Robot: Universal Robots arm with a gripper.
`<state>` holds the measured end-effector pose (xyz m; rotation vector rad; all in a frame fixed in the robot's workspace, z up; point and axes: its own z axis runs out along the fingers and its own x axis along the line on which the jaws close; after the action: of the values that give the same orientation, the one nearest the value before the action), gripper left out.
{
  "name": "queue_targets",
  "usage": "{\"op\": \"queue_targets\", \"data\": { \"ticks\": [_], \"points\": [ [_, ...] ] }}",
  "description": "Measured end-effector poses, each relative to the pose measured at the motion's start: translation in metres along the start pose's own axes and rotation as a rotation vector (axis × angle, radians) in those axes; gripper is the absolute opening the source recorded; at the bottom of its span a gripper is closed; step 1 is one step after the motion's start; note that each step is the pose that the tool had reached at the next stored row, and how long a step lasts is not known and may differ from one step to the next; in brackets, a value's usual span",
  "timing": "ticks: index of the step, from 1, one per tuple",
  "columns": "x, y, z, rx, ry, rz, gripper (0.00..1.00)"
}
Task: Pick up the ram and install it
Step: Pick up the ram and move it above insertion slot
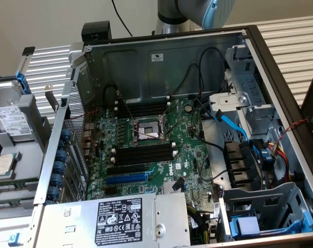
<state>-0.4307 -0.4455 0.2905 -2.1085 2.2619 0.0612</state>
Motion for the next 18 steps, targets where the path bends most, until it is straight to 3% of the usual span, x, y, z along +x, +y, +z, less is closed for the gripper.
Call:
{"op": "queue_targets", "data": {
  "ticks": [5, 8, 11, 15, 18],
  "points": [
    [0.002, 0.0010, 0.0079, -0.0062, 0.0010, 0.000, 0.11],
    [0.003, 0.0025, 0.0105, -0.0237, 0.0027, 0.001, 0.11],
    [0.006, 0.0033, 0.0142, -0.0343, 0.0035, 0.002, 0.11],
    [0.009, 0.0048, 0.0190, -0.0365, 0.0076, 0.002, 0.11],
    [0.010, 0.0052, 0.0217, -0.0359, 0.0150, 0.002, 0.11]
  ]
}}
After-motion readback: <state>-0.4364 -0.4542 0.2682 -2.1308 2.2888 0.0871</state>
